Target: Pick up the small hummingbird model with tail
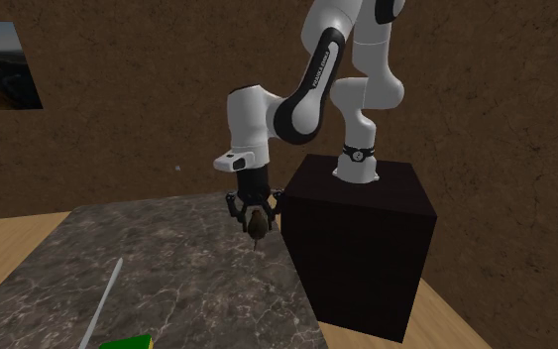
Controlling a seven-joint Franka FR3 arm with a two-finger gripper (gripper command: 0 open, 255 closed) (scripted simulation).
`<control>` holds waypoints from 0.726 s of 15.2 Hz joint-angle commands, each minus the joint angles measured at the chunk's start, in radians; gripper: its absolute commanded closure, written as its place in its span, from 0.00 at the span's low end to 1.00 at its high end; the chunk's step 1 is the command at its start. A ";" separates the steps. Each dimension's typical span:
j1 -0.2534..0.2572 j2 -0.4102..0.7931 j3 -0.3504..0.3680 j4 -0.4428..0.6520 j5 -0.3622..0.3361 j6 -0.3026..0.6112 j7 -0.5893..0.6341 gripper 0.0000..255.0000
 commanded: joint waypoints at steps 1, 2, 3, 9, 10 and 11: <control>0.010 -0.024 -0.015 -0.004 -0.022 -0.017 0.018 1.00; 0.016 -0.036 -0.022 -0.006 -0.033 -0.026 0.027 1.00; 0.021 -0.048 -0.029 -0.007 -0.044 -0.034 0.035 1.00; 0.048 -0.117 -0.067 -0.013 -0.111 -0.088 0.089 1.00; 0.052 -0.128 -0.073 -0.013 -0.122 -0.097 0.098 1.00; 0.056 -0.139 -0.078 -0.012 -0.134 -0.106 0.107 1.00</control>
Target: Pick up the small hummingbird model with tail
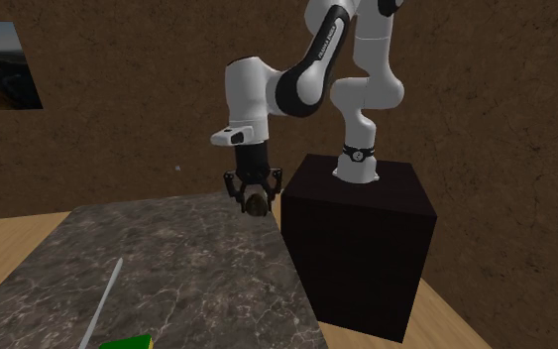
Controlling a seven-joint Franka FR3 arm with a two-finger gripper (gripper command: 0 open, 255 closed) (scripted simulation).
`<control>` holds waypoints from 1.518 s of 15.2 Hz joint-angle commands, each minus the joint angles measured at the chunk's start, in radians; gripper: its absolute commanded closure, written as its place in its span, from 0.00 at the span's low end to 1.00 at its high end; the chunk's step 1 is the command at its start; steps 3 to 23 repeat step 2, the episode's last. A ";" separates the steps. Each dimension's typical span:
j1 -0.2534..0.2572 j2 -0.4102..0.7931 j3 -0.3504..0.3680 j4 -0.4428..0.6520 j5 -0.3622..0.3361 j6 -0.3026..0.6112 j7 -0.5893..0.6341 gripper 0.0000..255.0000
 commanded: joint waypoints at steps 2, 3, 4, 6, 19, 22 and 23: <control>0.005 -0.015 -0.007 0.001 -0.015 -0.013 0.013 1.00; 0.005 -0.015 -0.007 0.001 -0.015 -0.013 0.013 1.00; 0.005 -0.015 -0.007 0.001 -0.015 -0.013 0.013 1.00; 0.005 -0.015 -0.007 0.001 -0.015 -0.013 0.013 1.00; 0.005 -0.015 -0.007 0.001 -0.015 -0.013 0.013 1.00; 0.005 -0.015 -0.007 0.001 -0.015 -0.013 0.013 1.00; 0.005 -0.015 -0.007 0.001 -0.015 -0.013 0.013 1.00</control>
